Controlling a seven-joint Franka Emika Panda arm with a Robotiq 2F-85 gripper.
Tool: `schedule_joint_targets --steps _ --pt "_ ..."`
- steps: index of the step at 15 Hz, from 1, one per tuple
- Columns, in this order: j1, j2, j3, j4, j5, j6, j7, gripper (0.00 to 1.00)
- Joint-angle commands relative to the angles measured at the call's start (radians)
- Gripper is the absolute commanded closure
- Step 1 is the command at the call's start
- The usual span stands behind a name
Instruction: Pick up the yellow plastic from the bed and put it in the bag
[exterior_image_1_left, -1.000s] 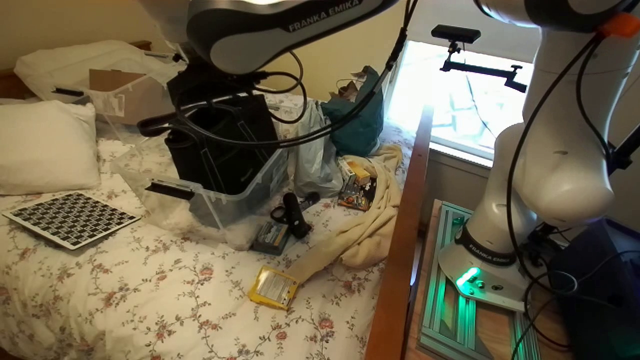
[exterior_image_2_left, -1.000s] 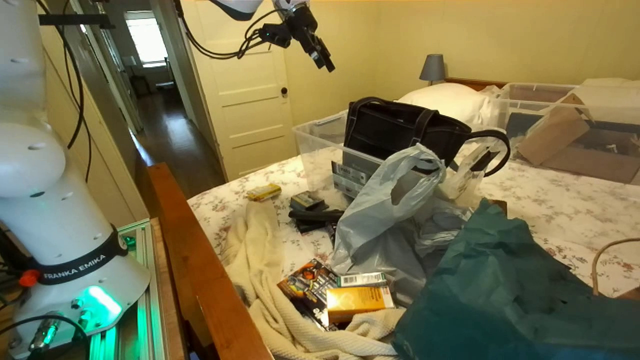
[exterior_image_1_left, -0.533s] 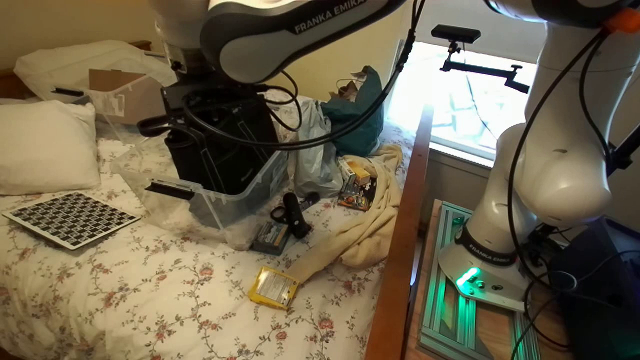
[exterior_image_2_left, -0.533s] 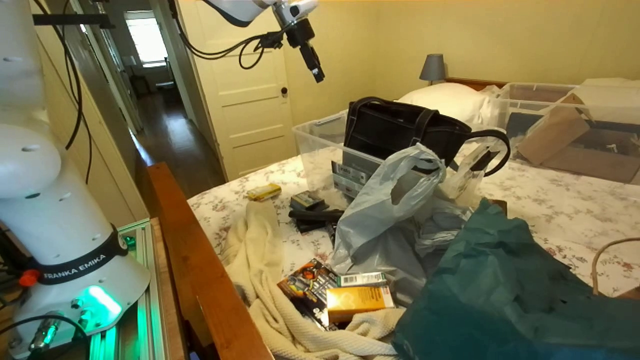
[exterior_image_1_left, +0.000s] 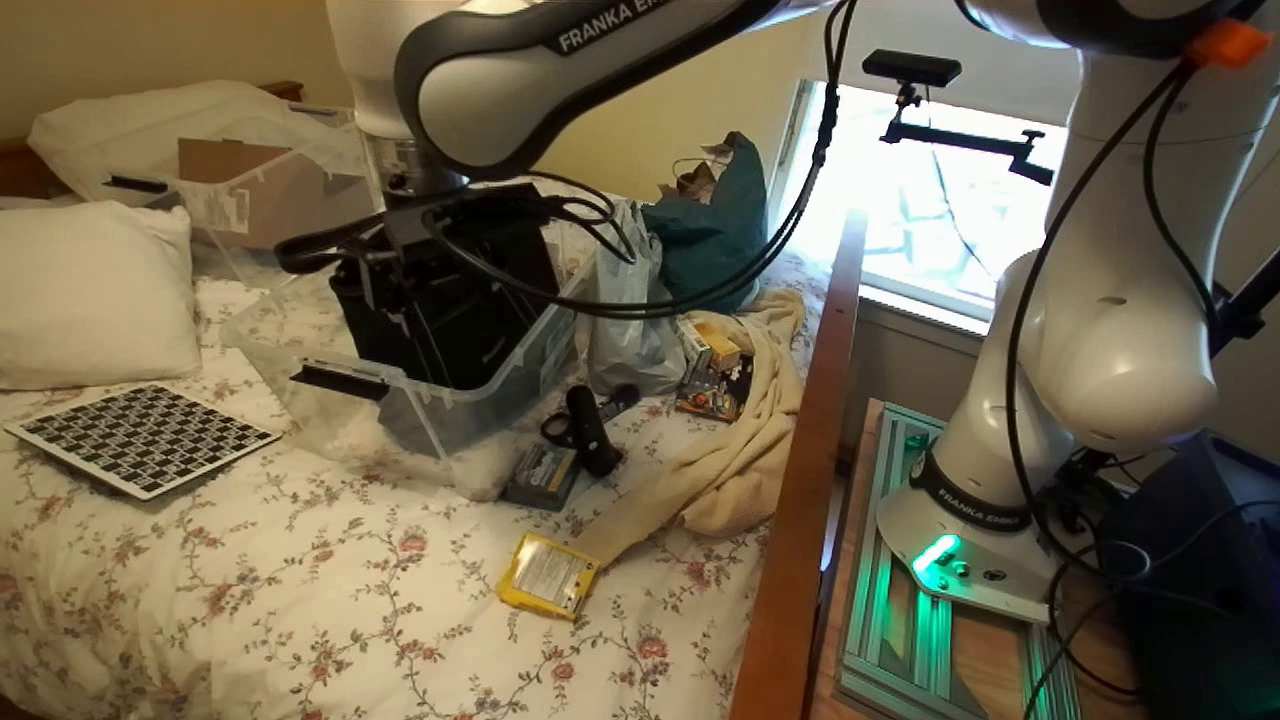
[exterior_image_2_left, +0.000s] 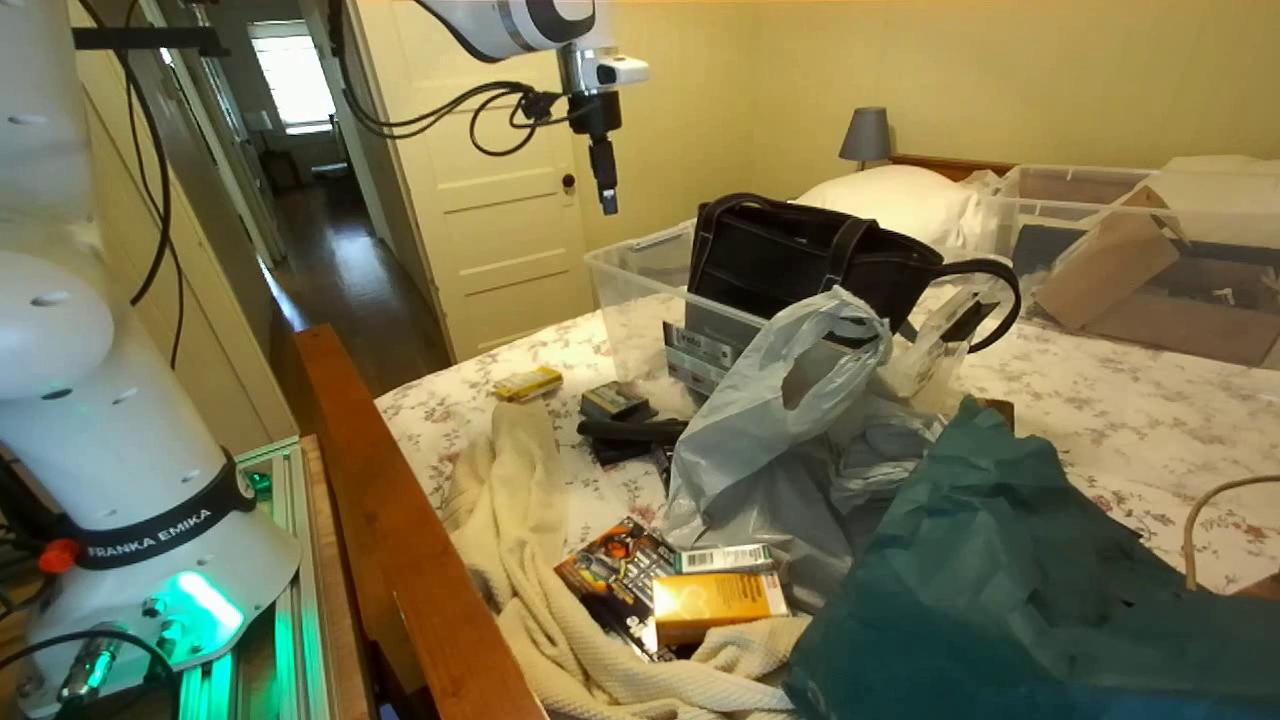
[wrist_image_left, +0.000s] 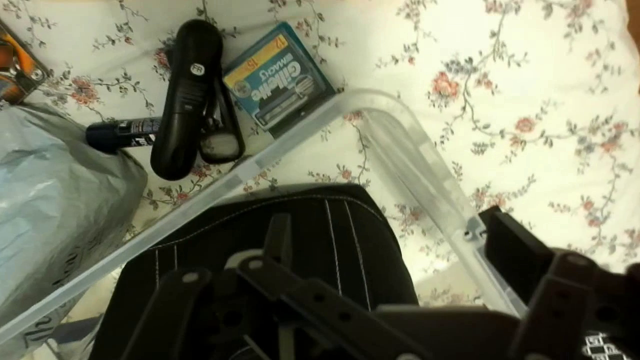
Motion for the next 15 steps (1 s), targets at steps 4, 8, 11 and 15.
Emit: schedule_joint_targets --steps 4,8,11,15 --pt "0.028 -0.048 -0.01 -0.099 -0.008 -0.014 -0.115 0.0" --pt "0.029 -0.016 -0.012 -0.066 0.0 -0.017 -0.119 0.0" --pt "0.019 0.01 -0.005 -0.05 0.045 -0.017 -0.145 0.0" --pt "0.019 0.017 0.008 -0.1 0.163 -0.018 -0.133 0.0"
